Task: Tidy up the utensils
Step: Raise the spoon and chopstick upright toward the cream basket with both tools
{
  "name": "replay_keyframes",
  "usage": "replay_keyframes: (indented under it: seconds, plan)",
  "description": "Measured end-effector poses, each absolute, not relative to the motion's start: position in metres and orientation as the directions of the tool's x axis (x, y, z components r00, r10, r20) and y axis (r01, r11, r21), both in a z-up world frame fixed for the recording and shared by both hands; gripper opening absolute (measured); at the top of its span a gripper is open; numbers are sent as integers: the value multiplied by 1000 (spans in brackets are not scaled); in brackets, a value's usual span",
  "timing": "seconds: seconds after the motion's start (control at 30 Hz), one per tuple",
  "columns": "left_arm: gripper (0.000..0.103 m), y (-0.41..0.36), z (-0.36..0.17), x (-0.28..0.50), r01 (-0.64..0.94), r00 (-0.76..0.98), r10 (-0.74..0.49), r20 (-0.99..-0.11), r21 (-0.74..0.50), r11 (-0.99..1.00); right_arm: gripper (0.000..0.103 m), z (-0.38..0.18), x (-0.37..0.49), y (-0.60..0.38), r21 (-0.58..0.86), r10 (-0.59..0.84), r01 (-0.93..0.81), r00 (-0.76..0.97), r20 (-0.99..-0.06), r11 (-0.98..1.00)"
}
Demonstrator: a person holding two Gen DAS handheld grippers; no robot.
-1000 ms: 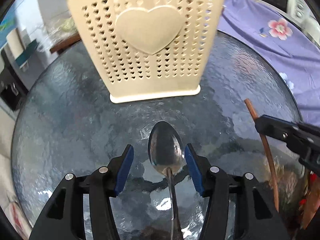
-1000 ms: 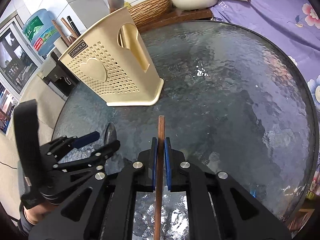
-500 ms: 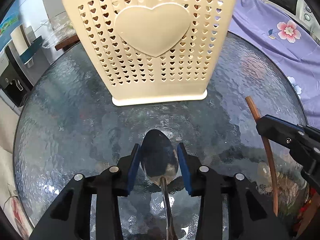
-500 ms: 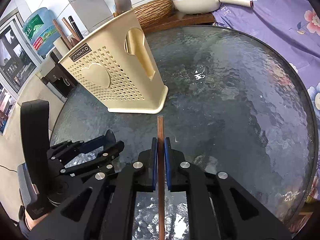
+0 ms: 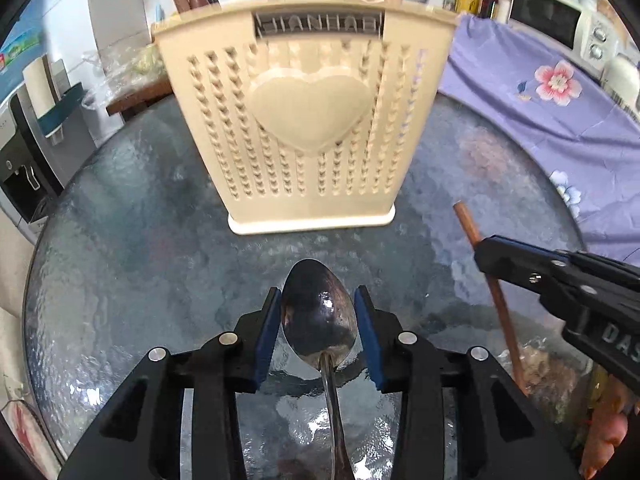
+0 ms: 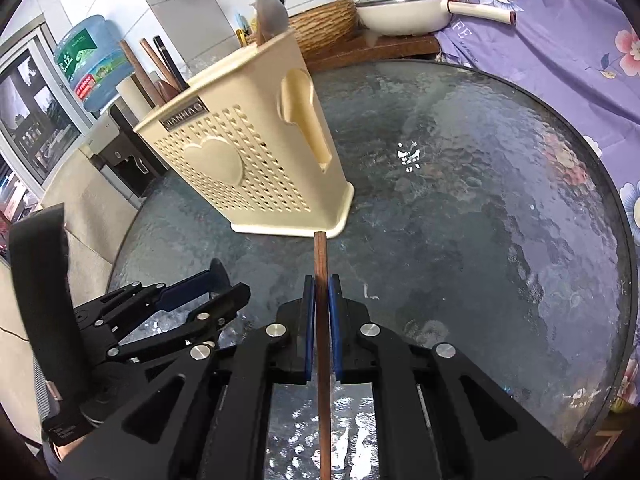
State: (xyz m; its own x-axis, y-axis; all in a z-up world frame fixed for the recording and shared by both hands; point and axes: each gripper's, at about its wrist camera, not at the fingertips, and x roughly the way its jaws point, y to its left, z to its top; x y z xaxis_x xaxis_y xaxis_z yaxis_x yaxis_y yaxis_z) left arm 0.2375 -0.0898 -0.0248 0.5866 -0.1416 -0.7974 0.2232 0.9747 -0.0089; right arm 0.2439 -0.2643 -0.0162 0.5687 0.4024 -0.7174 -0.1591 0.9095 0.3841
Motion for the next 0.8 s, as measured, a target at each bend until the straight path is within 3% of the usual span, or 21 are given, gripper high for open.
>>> replay_keyframes:
  seconds: [0.37, 0.8]
  plan:
    - [36, -75, 27, 202, 258, 697, -202, -688, -23, 966, 7, 26, 224, -259, 363, 433, -248, 648, -626, 898]
    - [36, -67, 40, 194, 296, 721, -252, -646, -42, 954, 7, 51, 202, -257, 338, 519, -396, 697, -494, 854]
